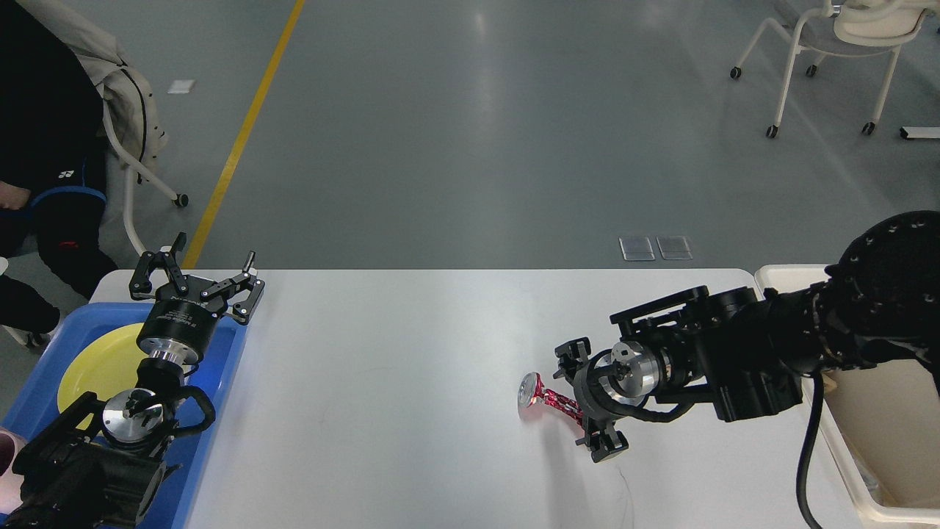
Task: Tidy desktop
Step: 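Move the right gripper down to the red wrapper, then grasp the red wrapper with the right gripper and lift it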
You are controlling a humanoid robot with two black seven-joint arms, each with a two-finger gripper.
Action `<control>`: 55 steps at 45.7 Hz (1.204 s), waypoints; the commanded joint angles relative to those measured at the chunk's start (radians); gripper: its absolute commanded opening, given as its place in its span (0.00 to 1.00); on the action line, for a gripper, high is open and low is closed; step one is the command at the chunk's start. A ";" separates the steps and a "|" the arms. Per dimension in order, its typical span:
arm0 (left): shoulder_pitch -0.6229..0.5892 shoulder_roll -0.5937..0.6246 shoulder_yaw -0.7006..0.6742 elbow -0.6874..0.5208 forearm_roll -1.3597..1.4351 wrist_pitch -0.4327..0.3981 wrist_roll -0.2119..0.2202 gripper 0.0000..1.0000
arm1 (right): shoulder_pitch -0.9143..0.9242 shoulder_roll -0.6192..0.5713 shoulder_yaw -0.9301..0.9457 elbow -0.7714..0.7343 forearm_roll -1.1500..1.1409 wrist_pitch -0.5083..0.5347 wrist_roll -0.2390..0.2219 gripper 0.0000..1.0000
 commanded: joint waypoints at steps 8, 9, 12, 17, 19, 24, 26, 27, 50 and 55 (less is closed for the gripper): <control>0.000 -0.001 0.000 0.000 0.000 0.000 0.000 0.97 | -0.101 0.027 0.056 -0.157 0.005 -0.078 0.002 0.98; 0.000 0.001 0.000 0.000 0.000 0.000 0.000 0.97 | -0.107 0.027 0.059 -0.157 0.004 -0.078 0.002 0.98; 0.000 -0.001 0.000 0.000 0.000 0.000 0.000 0.97 | -0.129 0.029 0.064 -0.157 -0.001 -0.083 0.004 0.98; 0.000 0.001 0.000 0.000 0.000 0.000 0.000 0.97 | -0.153 0.047 0.066 -0.157 -0.009 -0.098 0.010 0.89; 0.000 -0.001 0.000 0.000 0.000 0.000 0.000 0.97 | -0.158 0.049 0.072 -0.158 -0.012 -0.101 0.012 0.85; 0.000 -0.001 0.000 0.000 0.000 0.000 0.000 0.97 | -0.164 0.061 0.090 -0.184 -0.018 -0.120 0.013 0.67; 0.000 -0.001 0.000 0.000 0.000 0.000 0.000 0.97 | -0.170 0.065 0.090 -0.192 -0.024 -0.127 0.015 0.63; 0.000 -0.001 0.000 0.000 0.001 0.000 0.000 0.97 | -0.170 0.065 0.090 -0.193 -0.032 -0.132 0.016 0.61; 0.000 -0.001 0.000 0.000 0.000 0.000 0.000 0.97 | -0.156 0.070 0.090 -0.137 -0.125 -0.180 0.013 0.00; 0.000 0.001 0.000 0.000 0.000 0.000 0.000 0.97 | -0.135 0.053 0.089 -0.098 -0.130 -0.187 0.015 0.00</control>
